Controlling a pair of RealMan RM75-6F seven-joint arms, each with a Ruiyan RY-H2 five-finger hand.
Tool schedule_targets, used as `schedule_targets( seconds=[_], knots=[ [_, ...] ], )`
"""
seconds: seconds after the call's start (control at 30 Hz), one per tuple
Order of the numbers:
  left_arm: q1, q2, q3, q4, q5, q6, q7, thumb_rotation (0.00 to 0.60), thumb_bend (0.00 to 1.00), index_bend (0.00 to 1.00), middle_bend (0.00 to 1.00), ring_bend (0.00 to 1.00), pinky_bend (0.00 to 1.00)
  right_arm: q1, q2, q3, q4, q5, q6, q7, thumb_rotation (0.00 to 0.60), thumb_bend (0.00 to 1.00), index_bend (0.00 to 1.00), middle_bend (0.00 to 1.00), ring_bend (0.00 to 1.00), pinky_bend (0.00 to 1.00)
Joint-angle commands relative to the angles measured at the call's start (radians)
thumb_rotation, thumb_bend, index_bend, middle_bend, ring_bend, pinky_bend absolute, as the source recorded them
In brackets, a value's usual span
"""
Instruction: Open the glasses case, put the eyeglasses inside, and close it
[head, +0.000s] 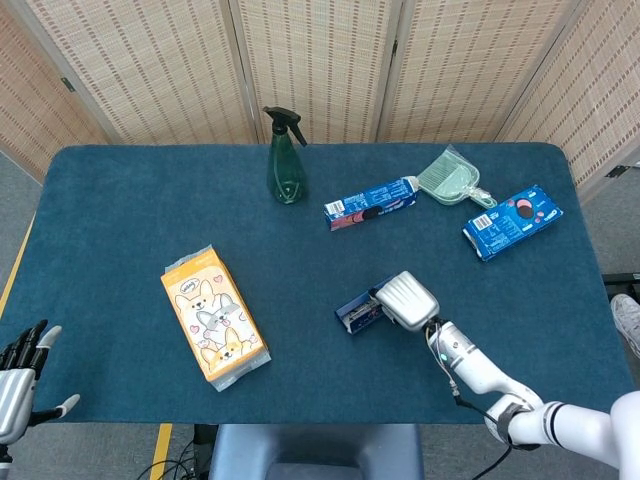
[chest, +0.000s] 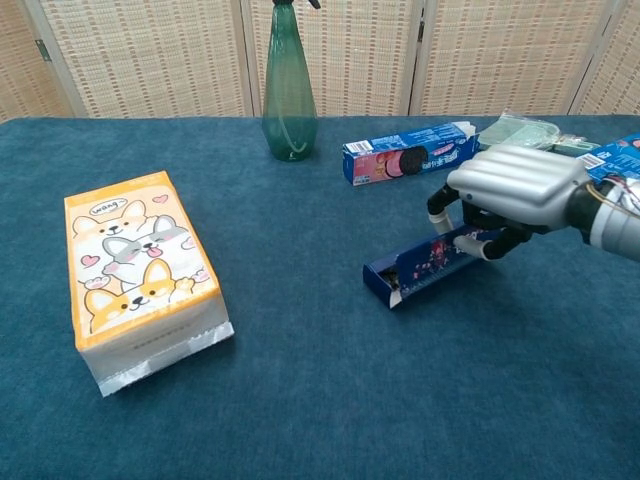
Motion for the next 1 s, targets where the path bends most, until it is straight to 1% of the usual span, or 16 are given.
schedule_targets(
  seconds=[0.03,0.23,0.53,0.57,0.63,0.7,0.8,0.9,1.0],
  knots=[
    [0.001,0.003,0.0,-0.002,-0.004,-0.001,-0.001,0.6,0.13,0.0,0.0,0.0,0.16,0.033,-0.032,0.023,0.029,0.02,-0.036,-0.019,0.6,0.47,0.63,1.0,1.0,0.9],
    [0.008,0.007,0.002,-0.001,-0.013,0.001,-0.007,0.6,0.13,0.0,0.0,0.0,0.16,0.074,-0.075,0.042,0.078,0.041,-0.085,-0.035,0.6,0.47,0.63,1.0,1.0,0.9],
    [0.003,0.006,0.006,-0.004,-0.014,-0.013,-0.005,0.6,0.13,0.0,0.0,0.0,0.16,0.115,-0.142,0.051,0.16,0.046,-0.117,-0.023,0.6,0.47,0.62,1.0,1.0,0.9],
    [0.002,0.007,0.005,-0.005,-0.015,-0.014,-0.004,0.6,0.13,0.0,0.0,0.0,0.16,0.12,-0.151,0.05,0.171,0.046,-0.121,-0.022,0.6,0.47,0.6,1.0,1.0,0.9],
    [0.002,0.007,0.004,-0.005,-0.017,-0.014,-0.004,0.6,0.13,0.0,0.0,0.0,0.16,0.126,-0.161,0.05,0.183,0.048,-0.128,-0.022,0.6,0.47,0.51,1.0,1.0,0.9],
    [0.002,0.007,0.005,-0.005,-0.018,-0.016,-0.004,0.6,0.13,0.0,0.0,0.0,0.16,0.132,-0.171,0.05,0.195,0.049,-0.132,-0.023,0.6,0.47,0.38,1.0,1.0,0.9],
    [0.002,0.007,0.007,-0.005,-0.021,-0.02,-0.003,0.6,0.13,0.0,0.0,0.0,0.16,0.14,-0.187,0.052,0.217,0.058,-0.144,-0.024,0.6,0.47,0.22,1.0,1.0,0.9],
    [0.004,0.008,0.006,-0.005,-0.022,-0.016,-0.005,0.6,0.13,0.0,0.0,0.0,0.16,0.145,-0.196,0.059,0.232,0.064,-0.142,-0.018,0.6,0.47,0.12,1.0,1.0,0.9],
    [0.006,0.01,0.008,-0.005,-0.026,-0.018,-0.004,0.6,0.13,0.0,0.0,0.0,0.16,0.144,-0.191,0.062,0.234,0.066,-0.136,-0.002,0.6,0.47,0.09,1.0,1.0,0.9]
  ],
)
